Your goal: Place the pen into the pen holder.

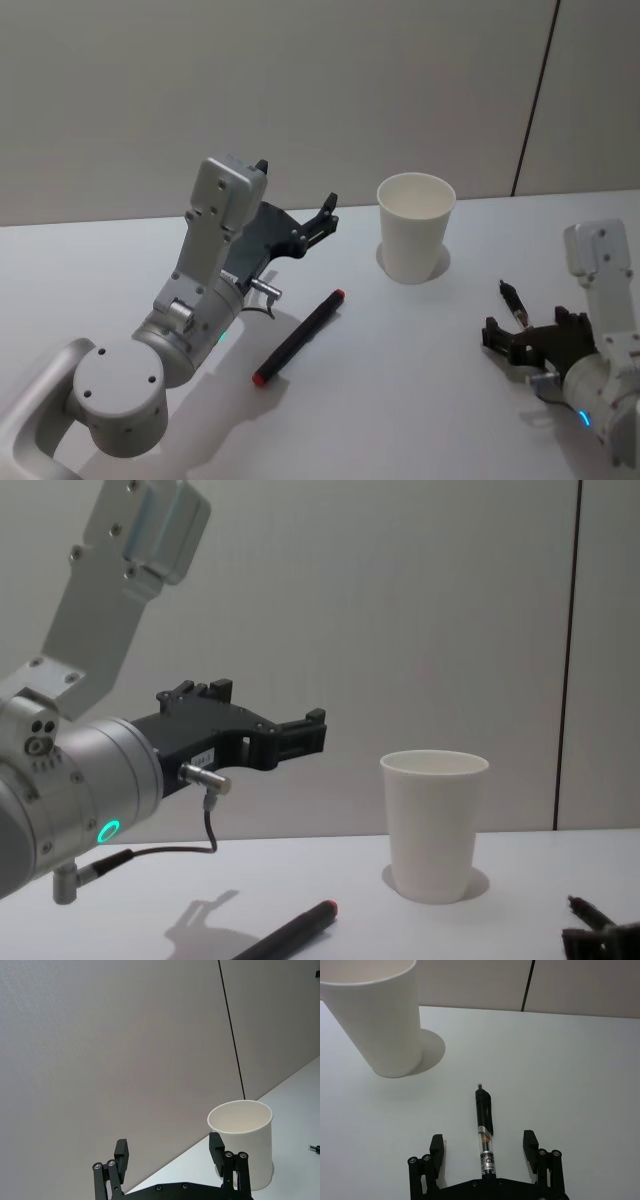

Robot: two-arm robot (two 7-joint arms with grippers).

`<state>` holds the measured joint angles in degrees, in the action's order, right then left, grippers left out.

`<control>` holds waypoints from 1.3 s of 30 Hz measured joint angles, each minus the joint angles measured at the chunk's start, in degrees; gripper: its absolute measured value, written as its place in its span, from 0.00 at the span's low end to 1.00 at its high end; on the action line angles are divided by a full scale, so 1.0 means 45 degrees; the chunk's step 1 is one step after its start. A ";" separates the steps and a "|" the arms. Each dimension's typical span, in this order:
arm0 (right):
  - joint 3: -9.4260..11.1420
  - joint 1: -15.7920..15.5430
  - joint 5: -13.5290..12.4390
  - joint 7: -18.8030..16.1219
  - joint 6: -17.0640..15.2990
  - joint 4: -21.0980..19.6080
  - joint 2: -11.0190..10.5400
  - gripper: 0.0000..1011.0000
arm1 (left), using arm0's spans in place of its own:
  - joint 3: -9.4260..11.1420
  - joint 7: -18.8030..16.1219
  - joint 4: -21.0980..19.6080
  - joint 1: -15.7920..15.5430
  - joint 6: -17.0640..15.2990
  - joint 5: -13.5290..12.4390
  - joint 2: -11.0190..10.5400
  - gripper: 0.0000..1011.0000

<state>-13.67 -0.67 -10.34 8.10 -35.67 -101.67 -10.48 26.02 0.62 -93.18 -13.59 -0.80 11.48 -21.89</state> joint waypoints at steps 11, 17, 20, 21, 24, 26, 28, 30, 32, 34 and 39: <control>-0.0004 0.0024 0.0175 -0.0051 0.0068 0.0153 0.0125 0.99 | 0.0000 0.0000 0.0000 0.0000 0.0000 -0.0001 0.0000 0.99; -0.0022 0.0033 0.0212 -0.0090 0.0076 0.0194 0.0170 0.92 | 0.0000 0.0001 0.0000 0.0000 0.0000 0.0000 -0.0001 0.99; -0.0026 0.0034 0.0226 -0.0101 0.0078 0.0208 0.0182 0.84 | 0.0000 0.0001 0.0000 0.0000 0.0001 0.0000 0.0000 0.99; -0.0026 0.0034 0.0230 -0.0102 0.0078 0.0210 0.0185 0.82 | 0.0000 0.0000 0.0000 0.0000 0.0000 0.0000 0.0000 0.99; -0.0026 0.0035 0.0244 -0.0103 0.0079 0.0216 0.0192 0.75 | 0.0000 0.0001 0.0000 0.0000 0.0000 -0.0001 0.0000 0.99; -0.0026 0.0035 0.0248 -0.0104 0.0080 0.0220 0.0195 0.73 | 0.0000 0.0001 0.0001 0.0000 0.0000 0.0000 0.0000 0.99; -0.0027 0.0035 0.0254 -0.0104 0.0080 0.0227 0.0198 0.67 | 0.0000 0.0000 0.0000 0.0000 0.0000 0.0000 0.0000 0.99; -0.0027 0.0034 0.0261 -0.0105 0.0081 0.0233 0.0201 0.65 | 0.0000 0.0001 0.0000 0.0000 0.0000 0.0000 0.0000 0.99; -0.0026 0.0033 0.0266 -0.0105 0.0082 0.0237 0.0204 0.64 | 0.0000 0.0000 0.0001 0.0000 0.0001 0.0000 0.0000 0.99; -0.0024 0.0034 0.0269 -0.0106 0.0083 0.0243 0.0207 0.63 | 0.0000 0.0001 0.0000 0.0000 0.0000 0.0000 0.0000 0.99; -0.0021 0.0034 0.0275 -0.0106 0.0083 0.0252 0.0212 0.59 | 0.0001 0.0001 0.0000 0.0000 0.0000 0.0000 0.0000 0.99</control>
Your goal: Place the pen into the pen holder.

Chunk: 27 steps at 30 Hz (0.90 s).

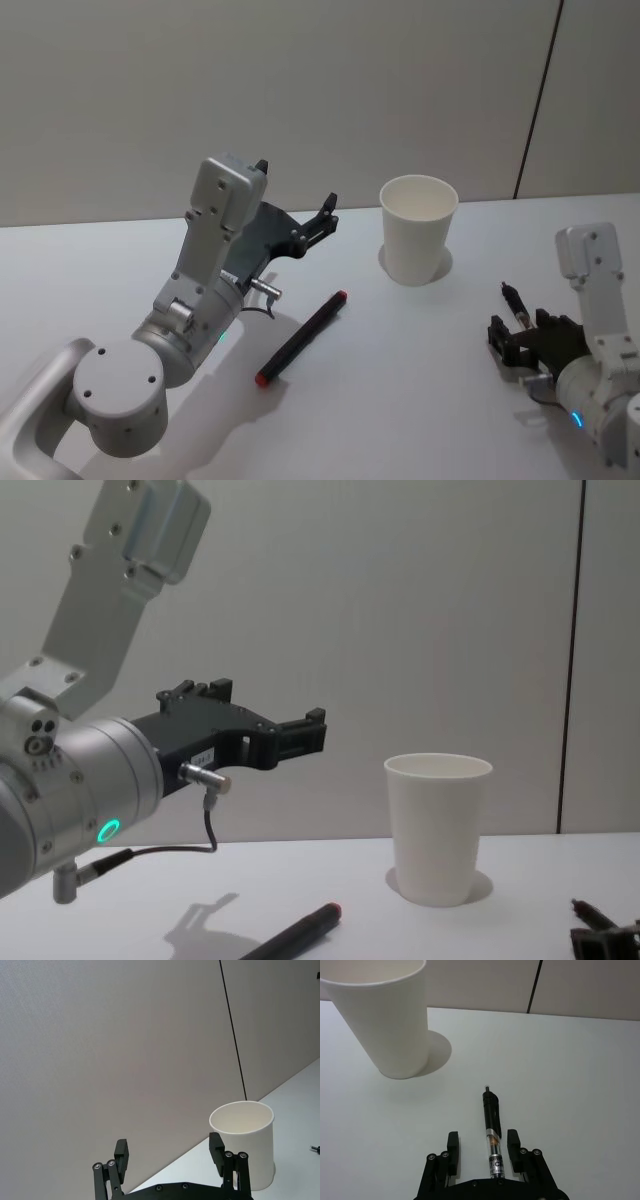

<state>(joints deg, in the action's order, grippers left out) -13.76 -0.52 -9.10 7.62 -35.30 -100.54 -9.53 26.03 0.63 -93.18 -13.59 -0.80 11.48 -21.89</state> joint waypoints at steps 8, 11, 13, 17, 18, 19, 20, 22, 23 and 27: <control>-0.0001 0.0006 0.0010 0.0000 0.0002 0.0008 0.0002 0.54 | 0.0000 0.0000 0.0000 0.0000 0.0000 0.0000 0.0000 0.99; -0.0001 0.0010 0.0014 -0.0001 0.0002 0.0010 0.0002 0.52 | 0.0000 0.0000 0.0000 -0.0001 0.0000 0.0000 0.0000 0.99; 0.0002 0.0010 0.0019 -0.0001 0.0003 0.0013 0.0003 0.50 | 0.0000 -0.0001 0.0000 0.0000 0.0000 0.0000 0.0000 0.99; 0.0020 0.0005 0.0022 0.0006 0.0003 0.0016 0.0020 0.48 | 0.0000 0.0000 0.0000 0.0000 0.0000 0.0000 0.0000 0.99; 0.0025 0.0003 0.0022 0.0013 0.0004 0.0017 0.0025 0.47 | -0.0001 0.0000 0.0000 0.0000 0.0000 0.0000 0.0000 0.99; 0.0042 -0.0001 0.0022 0.0034 0.0003 0.0020 0.0036 0.46 | -0.0001 0.0000 0.0000 0.0000 0.0000 0.0000 0.0000 0.99; 0.0050 -0.0003 0.0022 0.0046 0.0004 0.0020 0.0039 0.46 | 0.0000 0.0001 0.0000 0.0000 0.0000 0.0000 0.0000 0.99; 0.0061 -0.0006 0.0022 0.0064 0.0004 0.0022 0.0044 0.44 | -0.0001 0.0000 0.0000 0.0000 0.0000 0.0000 0.0000 0.99; 0.0070 -0.0008 0.0020 0.0082 0.0004 0.0023 0.0050 0.44 | -0.0001 0.0000 0.0000 0.0000 0.0000 0.0000 0.0000 0.99; 0.0096 -0.0012 0.0015 0.0126 0.0001 0.0028 0.0062 0.41 | -0.0001 0.0000 0.0000 0.0000 0.0000 0.0000 0.0000 0.99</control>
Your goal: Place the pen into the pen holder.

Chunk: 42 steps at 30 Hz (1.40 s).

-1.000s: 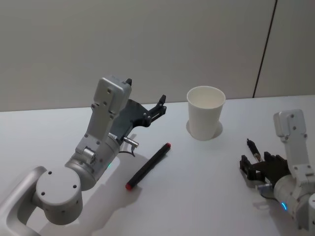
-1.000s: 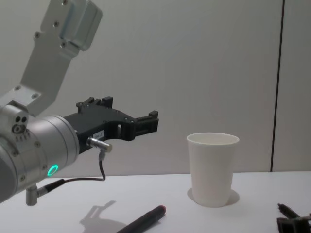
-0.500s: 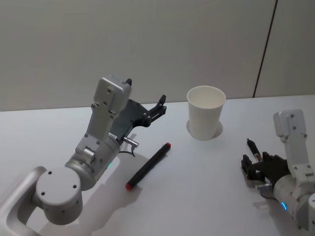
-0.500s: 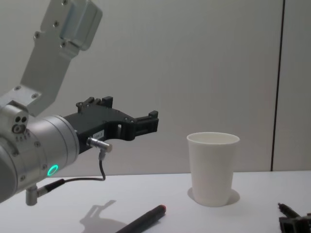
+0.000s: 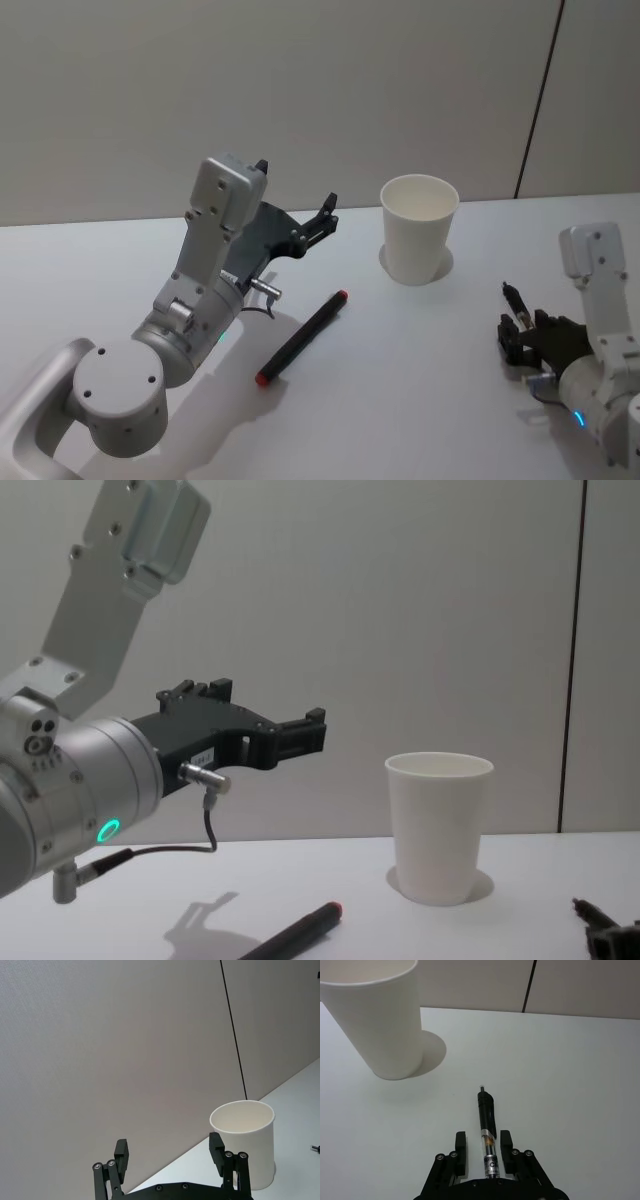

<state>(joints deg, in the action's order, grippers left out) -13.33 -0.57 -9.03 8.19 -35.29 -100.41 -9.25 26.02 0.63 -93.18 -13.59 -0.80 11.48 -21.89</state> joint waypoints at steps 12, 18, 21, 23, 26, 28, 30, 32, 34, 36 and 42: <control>0.0040 -0.0011 -0.0014 0.0077 -0.0021 0.0000 0.0019 0.34 | 0.0000 0.0000 0.0000 -0.0001 0.0000 0.0000 -0.0001 0.99; 0.0052 -0.0017 -0.0021 0.0093 -0.0028 -0.0001 0.0025 0.29 | 0.0000 0.0000 0.0000 -0.0001 0.0000 -0.0001 0.0000 0.99; 0.0056 -0.0019 -0.0024 0.0098 -0.0033 -0.0001 0.0029 0.27 | 0.0000 0.0000 0.0000 0.0000 0.0000 0.0000 0.0000 0.99; 0.0059 -0.0020 -0.0024 0.0101 -0.0035 -0.0001 0.0030 0.26 | 0.0001 0.0000 0.0000 0.0000 0.0000 0.0000 0.0000 0.99; 0.0060 -0.0020 -0.0024 0.0106 -0.0037 0.0000 0.0032 0.24 | 0.0001 -0.0001 0.0000 0.0000 0.0001 0.0000 0.0000 0.99; 0.0060 -0.0020 -0.0024 0.0110 -0.0037 -0.0001 0.0032 0.23 | 0.0000 0.0000 0.0001 0.0000 0.0000 0.0000 0.0000 0.99; 0.0060 -0.0020 -0.0024 0.0112 -0.0038 -0.0001 0.0033 0.22 | 0.0001 0.0000 0.0000 0.0000 0.0000 0.0000 0.0000 0.99; 0.0061 -0.0020 -0.0024 0.0115 -0.0038 0.0000 0.0033 0.21 | 0.0000 0.0000 0.0000 0.0000 0.0000 0.0000 0.0000 0.99; 0.0061 -0.0020 -0.0024 0.0115 -0.0038 -0.0001 0.0032 0.19 | 0.0000 0.0000 0.0000 -0.0001 0.0000 0.0000 0.0000 0.99; 0.0061 -0.0020 -0.0024 0.0116 -0.0039 0.0000 0.0033 0.18 | 0.0000 0.0000 0.0000 -0.0001 0.0000 -0.0001 0.0000 0.99; 0.0060 -0.0021 -0.0023 0.0117 -0.0040 0.0000 0.0033 0.14 | 0.0000 0.0000 0.0001 0.0000 0.0000 0.0000 0.0000 0.99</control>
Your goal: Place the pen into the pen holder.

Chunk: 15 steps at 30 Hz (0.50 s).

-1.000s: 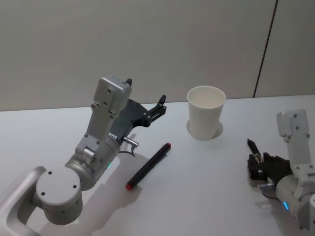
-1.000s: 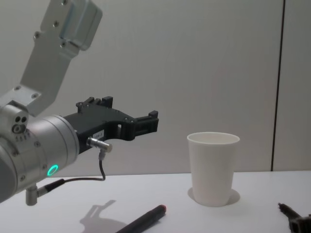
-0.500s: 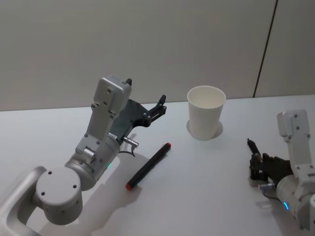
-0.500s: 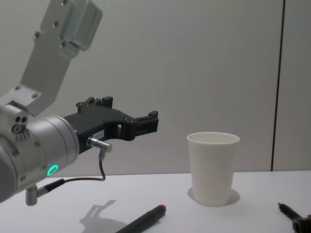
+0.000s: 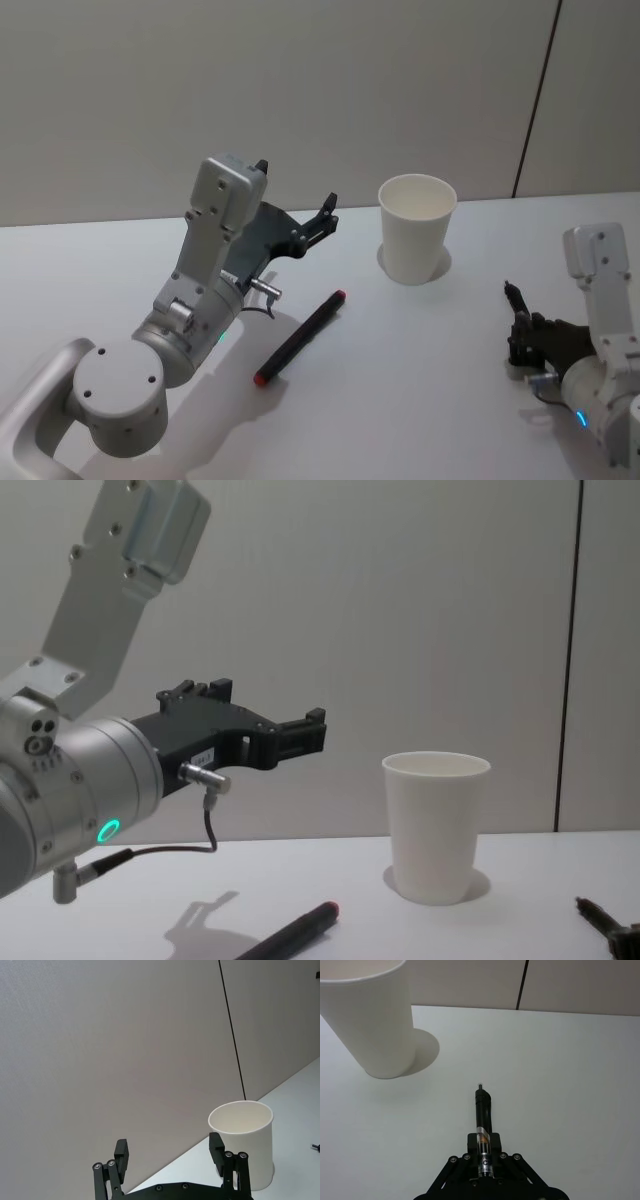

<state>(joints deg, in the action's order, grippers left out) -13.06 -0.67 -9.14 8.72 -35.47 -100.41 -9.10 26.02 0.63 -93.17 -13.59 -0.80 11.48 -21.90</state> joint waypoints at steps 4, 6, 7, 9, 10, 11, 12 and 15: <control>0.0001 0.0001 0.0002 0.0002 0.0000 -0.0001 -0.0001 0.13 | 0.0000 0.0000 0.0000 0.0000 0.0000 0.0000 0.0001 0.99; 0.0000 0.0001 0.0002 0.0003 0.0000 -0.0001 -0.0001 0.13 | 0.0000 0.0000 -0.0001 0.0000 0.0000 0.0000 0.0000 0.99; 0.0000 0.0001 0.0002 0.0003 -0.0001 -0.0001 -0.0001 0.13 | 0.0001 0.0000 0.0000 0.0000 0.0000 0.0000 0.0000 0.99; 0.0000 0.0002 0.0002 0.0003 0.0000 -0.0001 -0.0001 0.13 | 0.0000 0.0000 0.0000 0.0000 0.0000 0.0000 0.0000 0.99; 0.0000 0.0002 0.0002 0.0003 -0.0001 0.0000 -0.0001 0.13 | 0.0000 0.0000 0.0000 0.0000 0.0001 0.0000 0.0000 0.99; 0.0000 0.0002 0.0002 0.0002 0.0000 -0.0001 -0.0001 0.13 | 0.0000 0.0000 0.0000 0.0000 0.0000 0.0000 0.0000 0.99; 0.0000 0.0002 0.0003 0.0000 -0.0001 -0.0001 -0.0001 0.13 | 0.0000 0.0000 0.0000 0.0000 0.0001 0.0000 0.0000 0.99; 0.0001 0.0002 0.0032 -0.0037 0.0016 0.0002 -0.0002 0.13 | 0.0000 0.0000 0.0000 0.0000 0.0000 0.0000 0.0000 0.99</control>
<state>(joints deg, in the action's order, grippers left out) -13.06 -0.66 -9.00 8.55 -35.40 -100.40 -9.11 26.02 0.63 -93.18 -13.59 -0.80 11.48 -21.89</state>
